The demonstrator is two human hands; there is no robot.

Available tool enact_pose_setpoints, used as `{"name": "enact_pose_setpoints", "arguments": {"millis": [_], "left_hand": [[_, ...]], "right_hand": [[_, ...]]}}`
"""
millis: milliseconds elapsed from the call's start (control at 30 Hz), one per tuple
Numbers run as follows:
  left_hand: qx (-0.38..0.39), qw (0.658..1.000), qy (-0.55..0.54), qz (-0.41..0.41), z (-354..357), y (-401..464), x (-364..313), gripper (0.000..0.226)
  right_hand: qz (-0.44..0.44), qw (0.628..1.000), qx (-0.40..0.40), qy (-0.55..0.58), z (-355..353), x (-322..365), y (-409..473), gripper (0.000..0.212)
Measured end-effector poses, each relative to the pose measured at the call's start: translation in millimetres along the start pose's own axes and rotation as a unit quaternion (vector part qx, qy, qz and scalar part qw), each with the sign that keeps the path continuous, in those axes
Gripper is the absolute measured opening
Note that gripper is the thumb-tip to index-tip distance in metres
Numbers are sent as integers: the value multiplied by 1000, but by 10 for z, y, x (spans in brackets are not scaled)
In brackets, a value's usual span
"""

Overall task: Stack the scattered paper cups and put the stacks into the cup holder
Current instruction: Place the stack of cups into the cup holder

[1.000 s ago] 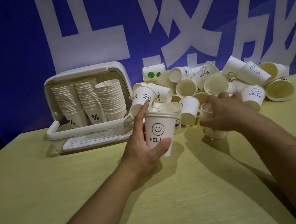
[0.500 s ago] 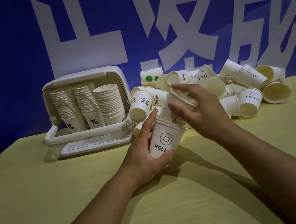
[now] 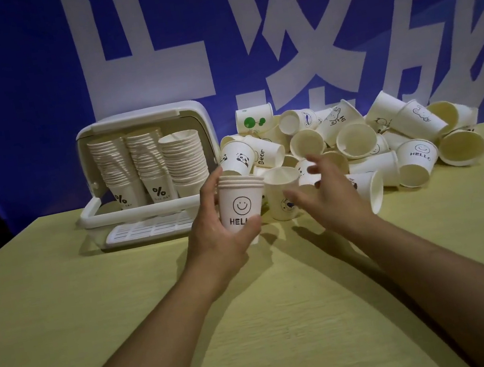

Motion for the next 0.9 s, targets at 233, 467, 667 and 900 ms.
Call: {"name": "enact_pose_setpoints", "arguments": {"millis": [233,467,667,900], "left_hand": [[39,998,28,-32,96,7,89,90],[61,997,22,-41,130,41,140,91],[53,997,40,-40,125,54,156,89],[-25,999,-29,-22,-35,44,71,66]], "right_hand": [[-8,1000,25,-10,274,-58,89,93],[-27,997,-43,53,92,-45,115,78],[-63,998,-1,-10,206,-34,136,78],[-24,996,5,-90,173,-87,85,73]]}}
Point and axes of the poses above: each hand's wrist, its own y-axis towards the middle knuckle, its own z-axis out of the palm, x = y × z, the point moved 7 cm from there along y, towards the middle knuckle, and after that the axes turned 14 degrees about -z, right-handed, at the moved point
